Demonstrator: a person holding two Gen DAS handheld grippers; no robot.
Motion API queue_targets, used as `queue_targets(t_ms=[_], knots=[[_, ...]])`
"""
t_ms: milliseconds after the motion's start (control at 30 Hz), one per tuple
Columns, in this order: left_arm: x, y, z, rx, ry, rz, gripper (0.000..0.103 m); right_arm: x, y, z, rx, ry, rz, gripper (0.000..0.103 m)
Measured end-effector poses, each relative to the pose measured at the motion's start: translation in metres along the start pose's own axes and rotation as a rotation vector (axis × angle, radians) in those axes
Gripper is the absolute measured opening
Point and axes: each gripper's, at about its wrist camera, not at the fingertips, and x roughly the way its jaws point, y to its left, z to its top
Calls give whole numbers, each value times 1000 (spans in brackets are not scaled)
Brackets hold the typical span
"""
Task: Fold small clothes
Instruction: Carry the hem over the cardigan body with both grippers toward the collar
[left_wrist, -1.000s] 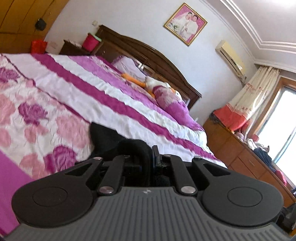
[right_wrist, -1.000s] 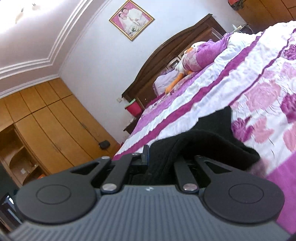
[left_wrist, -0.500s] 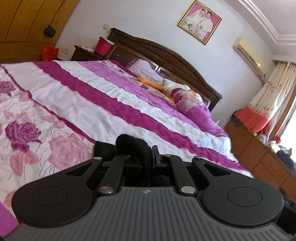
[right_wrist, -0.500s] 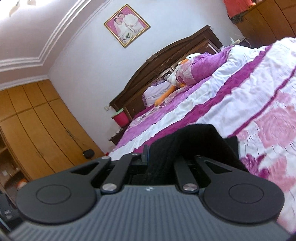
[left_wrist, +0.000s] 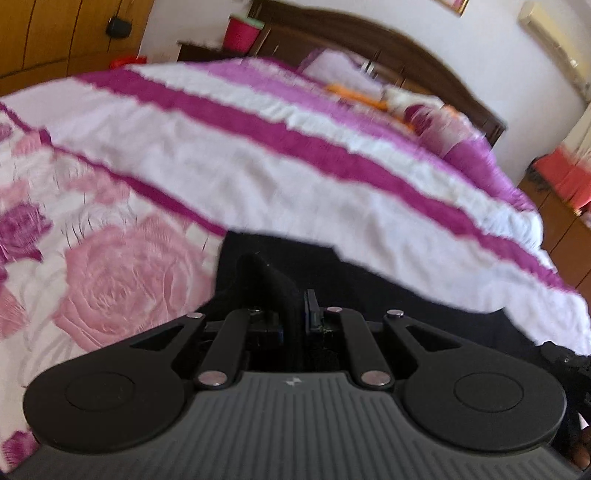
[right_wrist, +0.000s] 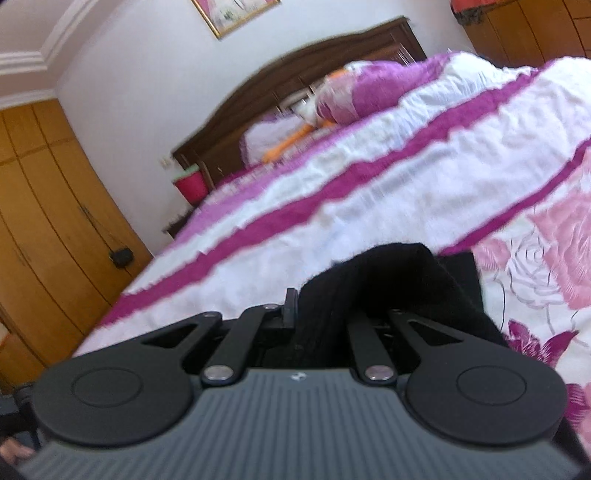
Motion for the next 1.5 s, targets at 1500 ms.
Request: queue_targets(t_ms=[1500], knots=[[-29,-23,-7,208,-70,-27,34,-21,11,9,-400,20,-131,29]])
